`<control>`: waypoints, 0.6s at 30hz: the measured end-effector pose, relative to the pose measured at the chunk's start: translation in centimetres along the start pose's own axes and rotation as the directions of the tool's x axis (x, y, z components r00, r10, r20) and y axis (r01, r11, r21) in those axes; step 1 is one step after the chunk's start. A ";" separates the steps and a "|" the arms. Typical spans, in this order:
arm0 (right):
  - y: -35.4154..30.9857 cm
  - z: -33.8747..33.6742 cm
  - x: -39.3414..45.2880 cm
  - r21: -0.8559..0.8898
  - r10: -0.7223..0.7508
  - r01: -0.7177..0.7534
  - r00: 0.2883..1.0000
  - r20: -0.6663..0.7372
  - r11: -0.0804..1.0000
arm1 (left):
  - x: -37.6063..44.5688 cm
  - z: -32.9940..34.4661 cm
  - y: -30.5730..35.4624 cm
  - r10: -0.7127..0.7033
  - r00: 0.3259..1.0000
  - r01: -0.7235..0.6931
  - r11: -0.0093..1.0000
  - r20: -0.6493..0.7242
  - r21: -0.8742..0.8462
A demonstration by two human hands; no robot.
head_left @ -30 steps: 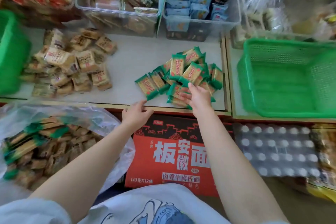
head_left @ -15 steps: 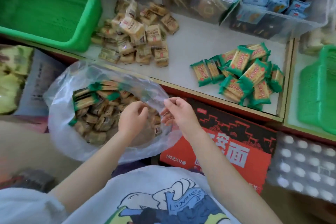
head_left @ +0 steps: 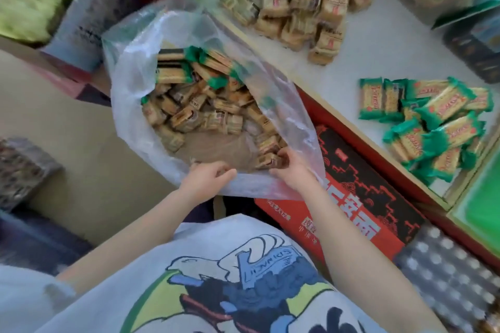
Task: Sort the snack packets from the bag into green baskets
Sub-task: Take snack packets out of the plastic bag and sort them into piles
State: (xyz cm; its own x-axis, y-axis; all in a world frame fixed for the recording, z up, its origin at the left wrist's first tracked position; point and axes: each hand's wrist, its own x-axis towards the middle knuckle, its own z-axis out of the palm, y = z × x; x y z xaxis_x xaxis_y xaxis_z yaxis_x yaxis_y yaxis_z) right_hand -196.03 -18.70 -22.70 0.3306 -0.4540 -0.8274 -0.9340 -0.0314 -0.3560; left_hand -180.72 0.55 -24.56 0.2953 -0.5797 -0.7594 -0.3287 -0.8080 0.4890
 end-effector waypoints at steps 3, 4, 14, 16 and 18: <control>-0.5 0.1 0.9 -0.121 -0.010 0.016 0.999 0.049 0.992 | -0.5 -0.1 -0.1 -0.004 1.000 0.003 1.000 -0.019 -0.030; -0.7 0.3 1.1 -0.144 -0.015 0.023 0.998 0.055 0.989 | -0.7 -0.2 -0.2 -0.005 1.000 0.004 0.999 -0.025 -0.041; -5.9 -0.5 -1.9 0.362 -0.120 0.135 0.991 -0.064 0.922 | -1.4 -2.6 2.4 -0.097 0.987 0.032 0.901 -0.128 -0.432; -7.6 -1.3 -3.0 0.547 -0.176 0.165 0.984 -0.033 0.821 | -1.7 -4.9 5.5 -0.190 0.980 0.077 0.629 -0.058 -0.774; -9.1 -2.4 -4.1 0.674 -0.252 0.206 0.967 -0.031 0.709 | -1.7 -7.3 8.5 -0.208 0.977 0.125 0.370 0.049 -0.921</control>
State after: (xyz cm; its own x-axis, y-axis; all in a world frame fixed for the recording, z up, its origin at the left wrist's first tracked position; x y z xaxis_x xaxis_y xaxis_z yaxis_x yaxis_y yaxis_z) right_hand -189.19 -18.72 -15.02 0.5507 -0.4585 -0.6975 -0.5030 0.4845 -0.7157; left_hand -177.42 -6.06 -15.96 0.3130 -0.3928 -0.8647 0.7411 -0.4684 0.4811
